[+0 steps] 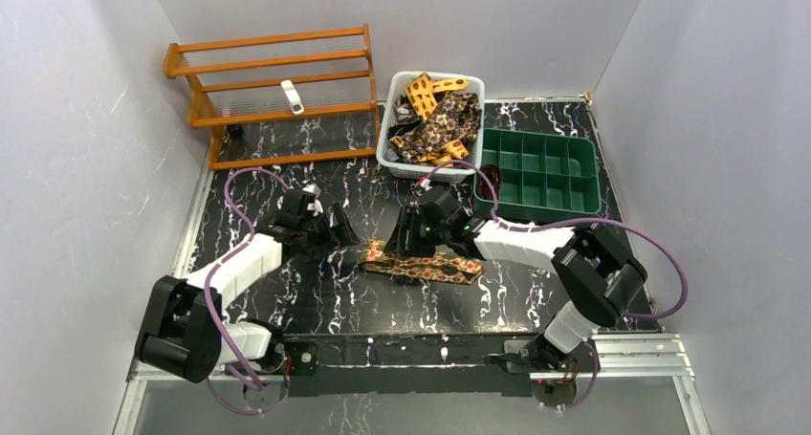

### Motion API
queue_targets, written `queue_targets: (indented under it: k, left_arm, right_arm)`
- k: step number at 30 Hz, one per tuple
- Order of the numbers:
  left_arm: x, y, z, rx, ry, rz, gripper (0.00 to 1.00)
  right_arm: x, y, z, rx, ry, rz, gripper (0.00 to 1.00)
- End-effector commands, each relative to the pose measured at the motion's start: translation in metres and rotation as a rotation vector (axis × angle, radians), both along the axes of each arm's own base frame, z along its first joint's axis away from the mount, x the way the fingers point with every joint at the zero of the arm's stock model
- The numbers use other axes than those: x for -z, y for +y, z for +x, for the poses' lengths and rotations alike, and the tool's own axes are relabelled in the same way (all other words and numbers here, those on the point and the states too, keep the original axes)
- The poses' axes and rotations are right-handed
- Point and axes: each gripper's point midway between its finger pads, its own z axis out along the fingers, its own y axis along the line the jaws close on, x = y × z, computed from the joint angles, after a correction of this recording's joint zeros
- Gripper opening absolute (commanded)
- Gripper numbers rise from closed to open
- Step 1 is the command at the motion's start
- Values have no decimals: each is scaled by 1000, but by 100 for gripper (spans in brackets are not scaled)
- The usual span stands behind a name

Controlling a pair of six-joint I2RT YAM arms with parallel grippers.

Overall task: Roll the ties
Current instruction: Roll the tie at the center of the board.

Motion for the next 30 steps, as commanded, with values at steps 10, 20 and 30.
queue_targets:
  k: [10, 20, 30]
  left_arm:
    - [3, -3, -7, 15, 2, -33, 93]
    - [-6, -26, -6, 92, -52, -167, 92]
    - [-7, -46, -9, 168, -60, -279, 90]
  right_arm:
    - [7, 3, 11, 35, 51, 22, 57]
    - [34, -15, 9, 86, 102, -57, 51]
    - [50, -22, 7, 69, 136, -80, 45]
